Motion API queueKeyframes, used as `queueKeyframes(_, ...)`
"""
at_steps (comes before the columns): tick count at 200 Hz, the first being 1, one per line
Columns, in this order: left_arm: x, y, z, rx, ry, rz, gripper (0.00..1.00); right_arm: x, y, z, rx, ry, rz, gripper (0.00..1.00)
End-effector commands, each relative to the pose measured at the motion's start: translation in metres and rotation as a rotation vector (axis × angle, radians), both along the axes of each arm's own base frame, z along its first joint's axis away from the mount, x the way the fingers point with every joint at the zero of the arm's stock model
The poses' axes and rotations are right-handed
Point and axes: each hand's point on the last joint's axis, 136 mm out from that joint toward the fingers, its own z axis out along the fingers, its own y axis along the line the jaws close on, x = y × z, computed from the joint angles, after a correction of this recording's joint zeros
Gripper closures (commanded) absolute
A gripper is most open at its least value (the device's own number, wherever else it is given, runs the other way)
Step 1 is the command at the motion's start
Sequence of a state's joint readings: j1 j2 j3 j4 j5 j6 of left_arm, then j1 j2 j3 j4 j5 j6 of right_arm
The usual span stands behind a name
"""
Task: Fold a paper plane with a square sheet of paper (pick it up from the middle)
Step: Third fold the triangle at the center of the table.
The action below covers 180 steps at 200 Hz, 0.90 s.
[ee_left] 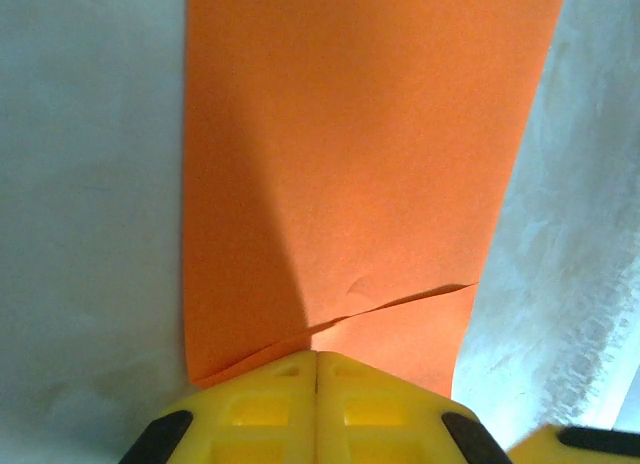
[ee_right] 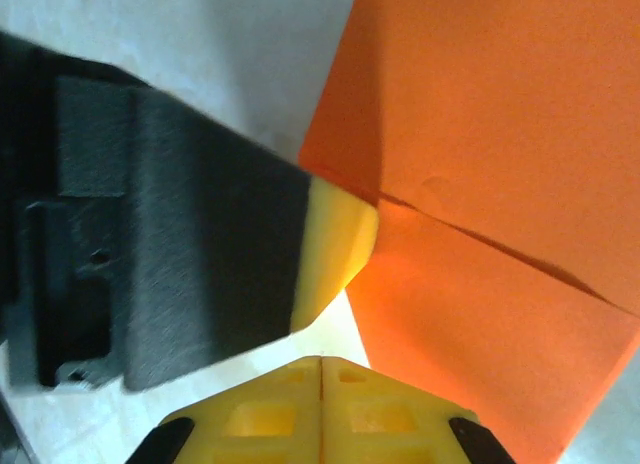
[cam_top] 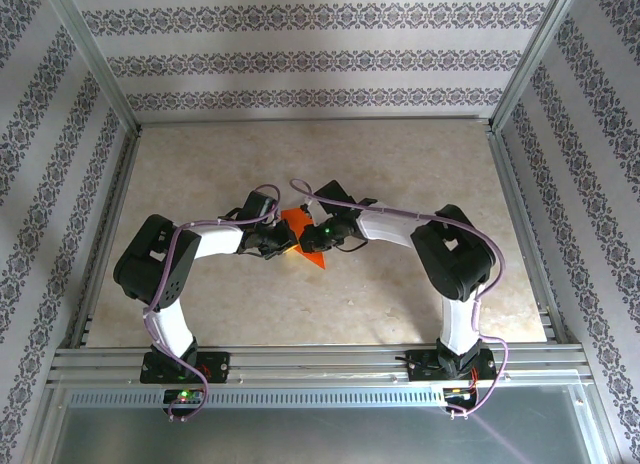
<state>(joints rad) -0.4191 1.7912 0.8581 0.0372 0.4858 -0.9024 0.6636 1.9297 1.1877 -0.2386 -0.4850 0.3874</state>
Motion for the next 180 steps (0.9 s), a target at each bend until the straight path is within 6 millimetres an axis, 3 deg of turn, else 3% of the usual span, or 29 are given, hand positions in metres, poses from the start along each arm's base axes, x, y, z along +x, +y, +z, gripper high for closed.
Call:
queueKeyframes(1,-0.018,0.018,-0.031,0.119,0.1,0.02,0.93,0.001,0.001,-0.012,-0.037,0.02,-0.015,0.94)
queueKeyframes(76,-0.027,0.03,-0.042,0.184,0.153,0.04,0.95,-0.024,-0.025,-0.041,-0.12,0.076,-0.003,0.94)
queueKeyframes(159,-0.025,0.029,-0.04,0.2,0.153,0.023,0.96,-0.064,-0.069,-0.038,-0.136,0.109,-0.018,0.94)
queueKeyframes(180,-0.02,0.025,-0.032,0.178,0.129,0.012,0.96,-0.064,-0.077,-0.03,-0.132,0.079,-0.035,0.94)
